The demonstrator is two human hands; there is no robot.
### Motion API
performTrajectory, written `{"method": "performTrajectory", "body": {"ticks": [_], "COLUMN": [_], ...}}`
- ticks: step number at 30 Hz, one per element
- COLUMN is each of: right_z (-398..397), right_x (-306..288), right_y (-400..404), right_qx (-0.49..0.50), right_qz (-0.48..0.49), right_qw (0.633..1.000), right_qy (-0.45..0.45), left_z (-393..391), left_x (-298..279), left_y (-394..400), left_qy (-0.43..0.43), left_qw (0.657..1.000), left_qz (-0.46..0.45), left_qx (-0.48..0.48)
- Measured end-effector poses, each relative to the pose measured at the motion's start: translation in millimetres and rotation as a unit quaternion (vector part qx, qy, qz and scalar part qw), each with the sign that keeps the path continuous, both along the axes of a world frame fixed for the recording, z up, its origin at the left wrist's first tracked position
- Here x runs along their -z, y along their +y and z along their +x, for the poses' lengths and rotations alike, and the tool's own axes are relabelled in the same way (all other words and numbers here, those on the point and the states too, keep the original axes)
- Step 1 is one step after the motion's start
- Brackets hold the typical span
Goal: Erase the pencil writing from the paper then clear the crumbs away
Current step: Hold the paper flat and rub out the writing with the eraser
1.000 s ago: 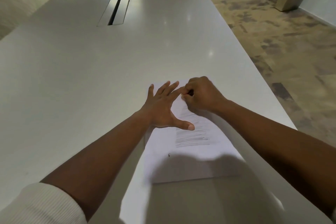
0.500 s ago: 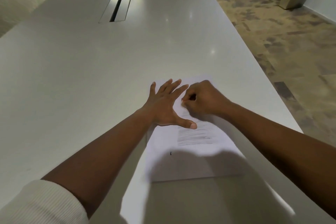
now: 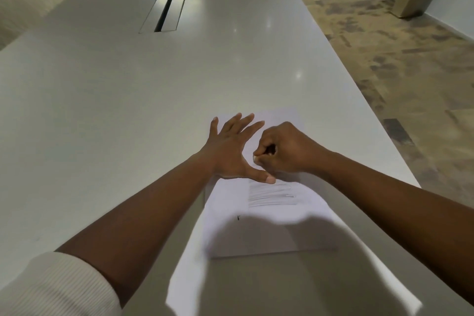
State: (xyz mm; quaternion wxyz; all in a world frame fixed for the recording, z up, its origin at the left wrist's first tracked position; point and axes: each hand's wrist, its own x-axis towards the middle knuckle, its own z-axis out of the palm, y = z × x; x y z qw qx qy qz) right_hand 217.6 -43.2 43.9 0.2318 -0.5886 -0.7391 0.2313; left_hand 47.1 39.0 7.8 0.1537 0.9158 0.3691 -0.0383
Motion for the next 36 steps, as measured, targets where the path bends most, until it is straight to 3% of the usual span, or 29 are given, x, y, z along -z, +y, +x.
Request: {"method": "performTrajectory", "body": {"ticks": [6,15,23,32,36], "right_z": [14.3,-4.9,30.1,2.9,13.9], "right_x": [-3.6,3.2,1.6,6.0,5.9], "right_y": [21.9,-4.3,23.8,-5.1,2.1], "right_qx": [0.114,0.004,0.144,-0.002,0.036], "right_qz": [0.057,0.014,0.060,0.032,0.043], "right_qw": [0.990,1.000,0.988,0.999,0.998], "right_qy": [-0.052,-0.006,-0.014,0.011,0.010], "left_z": [-0.8,0.6,-0.9,0.3,0.8], "left_x": [-0.6,0.9,2.4,4.8,3.6], "left_y": [-1.0,0.3,0.0,1.5,1.1], "left_qy": [0.002,0.009,-0.010,-0.011,-0.007], "left_qw": [1.000,1.000,1.000,1.000,1.000], "left_qz": [-0.005,0.012,-0.002,0.009,0.002], "left_qx": [-0.005,0.002,-0.006,-0.003,-0.007]}}
